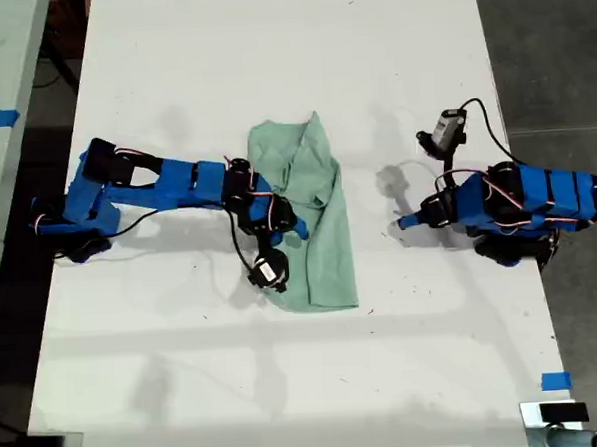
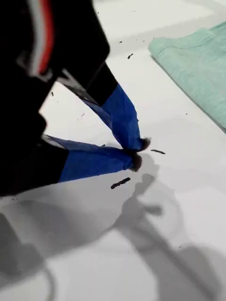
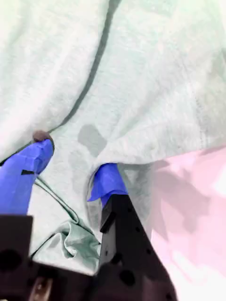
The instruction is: Fold t shirt
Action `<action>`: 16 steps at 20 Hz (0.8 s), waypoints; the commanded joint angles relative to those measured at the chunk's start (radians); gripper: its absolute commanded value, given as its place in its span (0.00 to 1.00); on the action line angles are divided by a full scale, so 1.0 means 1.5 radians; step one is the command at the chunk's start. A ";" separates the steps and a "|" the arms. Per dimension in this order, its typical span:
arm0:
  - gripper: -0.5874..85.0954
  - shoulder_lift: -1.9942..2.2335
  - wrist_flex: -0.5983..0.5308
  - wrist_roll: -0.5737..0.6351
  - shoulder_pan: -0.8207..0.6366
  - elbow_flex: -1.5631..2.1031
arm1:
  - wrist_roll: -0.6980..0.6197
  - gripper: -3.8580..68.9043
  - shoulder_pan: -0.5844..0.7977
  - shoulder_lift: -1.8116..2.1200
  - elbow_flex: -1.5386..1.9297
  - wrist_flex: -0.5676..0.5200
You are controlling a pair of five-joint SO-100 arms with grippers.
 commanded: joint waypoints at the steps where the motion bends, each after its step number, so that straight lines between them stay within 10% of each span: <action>1: 0.20 0.061 -0.017 -0.016 0.014 -0.055 | -0.001 0.08 0.004 0.005 0.028 0.000; 16: 0.21 -0.059 -0.074 -0.001 0.011 -0.058 | -0.004 0.08 0.004 0.005 0.028 0.001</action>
